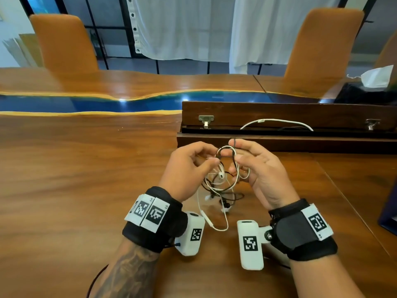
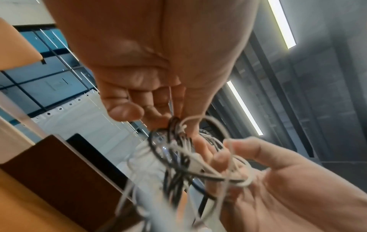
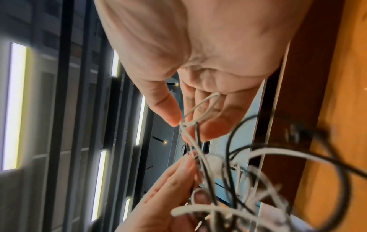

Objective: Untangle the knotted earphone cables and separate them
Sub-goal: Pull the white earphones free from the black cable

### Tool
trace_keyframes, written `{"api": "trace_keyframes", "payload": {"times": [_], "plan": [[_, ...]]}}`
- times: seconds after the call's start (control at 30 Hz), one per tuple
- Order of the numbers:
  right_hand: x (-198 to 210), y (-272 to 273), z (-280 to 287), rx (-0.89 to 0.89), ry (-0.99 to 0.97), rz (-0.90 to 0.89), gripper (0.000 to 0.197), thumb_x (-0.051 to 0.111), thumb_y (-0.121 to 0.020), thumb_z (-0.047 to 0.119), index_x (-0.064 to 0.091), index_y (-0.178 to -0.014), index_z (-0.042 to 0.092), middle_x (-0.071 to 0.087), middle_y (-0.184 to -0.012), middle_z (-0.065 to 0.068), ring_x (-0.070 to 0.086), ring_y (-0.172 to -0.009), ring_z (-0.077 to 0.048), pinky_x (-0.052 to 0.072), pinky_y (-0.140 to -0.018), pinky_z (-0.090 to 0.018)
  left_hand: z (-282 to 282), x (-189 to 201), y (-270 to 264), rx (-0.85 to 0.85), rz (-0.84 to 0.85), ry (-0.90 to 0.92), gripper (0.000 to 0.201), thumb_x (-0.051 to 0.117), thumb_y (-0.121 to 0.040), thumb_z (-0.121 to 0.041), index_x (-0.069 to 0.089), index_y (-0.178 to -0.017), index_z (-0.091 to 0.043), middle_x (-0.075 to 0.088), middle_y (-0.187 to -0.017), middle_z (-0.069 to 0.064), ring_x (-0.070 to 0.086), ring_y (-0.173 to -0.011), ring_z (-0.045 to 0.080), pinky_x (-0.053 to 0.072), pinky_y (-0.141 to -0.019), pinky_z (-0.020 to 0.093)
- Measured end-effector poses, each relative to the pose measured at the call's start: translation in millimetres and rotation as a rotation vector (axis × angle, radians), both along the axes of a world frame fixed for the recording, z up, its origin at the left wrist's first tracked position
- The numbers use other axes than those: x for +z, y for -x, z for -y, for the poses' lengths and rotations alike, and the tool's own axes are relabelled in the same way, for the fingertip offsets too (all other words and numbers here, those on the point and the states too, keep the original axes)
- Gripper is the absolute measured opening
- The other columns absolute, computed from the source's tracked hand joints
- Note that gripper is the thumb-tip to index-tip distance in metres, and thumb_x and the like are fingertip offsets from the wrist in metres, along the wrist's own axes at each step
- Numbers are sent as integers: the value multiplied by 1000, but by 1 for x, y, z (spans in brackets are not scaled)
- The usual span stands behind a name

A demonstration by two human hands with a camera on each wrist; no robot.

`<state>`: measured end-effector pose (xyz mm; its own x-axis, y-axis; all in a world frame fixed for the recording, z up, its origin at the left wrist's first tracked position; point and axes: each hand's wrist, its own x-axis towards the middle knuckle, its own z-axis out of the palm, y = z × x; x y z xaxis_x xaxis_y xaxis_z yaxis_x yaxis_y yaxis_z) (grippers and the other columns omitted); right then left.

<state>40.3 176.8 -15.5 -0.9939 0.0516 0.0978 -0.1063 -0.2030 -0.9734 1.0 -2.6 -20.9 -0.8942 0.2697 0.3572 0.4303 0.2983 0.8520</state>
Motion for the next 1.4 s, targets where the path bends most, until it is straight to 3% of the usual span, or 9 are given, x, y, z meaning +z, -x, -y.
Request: {"api": "trace_keyframes", "payload": {"times": [0.4,0.57,0.67,0.73,0.8,0.9,1.03,1.27,1.4], "plan": [[-13,6,-10,-256,-628,-82,35,71,-89,4,69,-110,32,60,-94,5,57,-77,-7,48,-73,-19,19,1,15,299,-74,-279,13,58,-98,-4,65,-93,-14,58,-77,-6,53,-64,3,48,-62,20],[-9,6,-12,-314,-430,-109,16,71,-92,12,76,-94,27,73,-82,5,67,-81,-7,51,-79,-27,19,-2,14,294,-80,-187,15,61,-98,-9,69,-94,-20,61,-80,-9,53,-69,0,44,-63,11],[-2,3,-12,-141,30,-124,26,68,-87,3,68,-112,13,54,-64,6,57,-64,-7,54,-76,-33,20,-4,16,312,-70,-192,15,63,-97,-9,73,-96,-20,65,-84,-10,56,-70,-2,44,-64,9],[1,2,-14,-90,207,-100,37,63,-87,-3,60,-121,12,44,-62,8,46,-55,-5,53,-59,-27,19,-5,17,319,-60,-221,14,65,-96,-7,74,-97,-18,68,-87,-8,58,-71,-3,45,-65,9],[-3,5,-13,-194,38,-58,36,58,-90,-10,59,-116,15,45,-63,9,40,-54,-7,41,-47,-21,20,-6,18,336,-69,-218,14,65,-95,-8,75,-100,-16,69,-92,-6,60,-74,-3,46,-67,9],[-13,9,-11,-361,-388,-84,30,66,-88,-4,64,-103,22,56,-71,7,54,-63,-8,47,-61,-20,21,-9,18,354,-100,-182,14,67,-95,-11,76,-102,-19,68,-98,-9,62,-88,-3,46,-76,8],[-15,9,-13,-386,-444,-125,12,71,-90,11,72,-91,23,70,-83,2,62,-77,2,46,-69,-7,22,-10,19,358,-159,-169,16,68,-94,-12,74,-101,-25,68,-101,-8,63,-92,0,45,-81,8],[-6,1,-8,-65,-328,-62,17,59,-100,21,66,-87,12,54,-62,7,51,-58,-10,46,-56,-28,16,-7,16,266,-17,-331,17,64,-96,-9,76,-101,-20,72,-82,-14,62,-70,5,51,-60,19],[-4,2,0,41,-297,-1,19,53,-103,24,58,-121,20,64,-72,-7,60,-53,-24,59,-68,-50,13,-7,14,217,11,-371,17,61,-98,-7,75,-102,-16,71,-82,-7,62,-67,11,52,-52,24]]}}
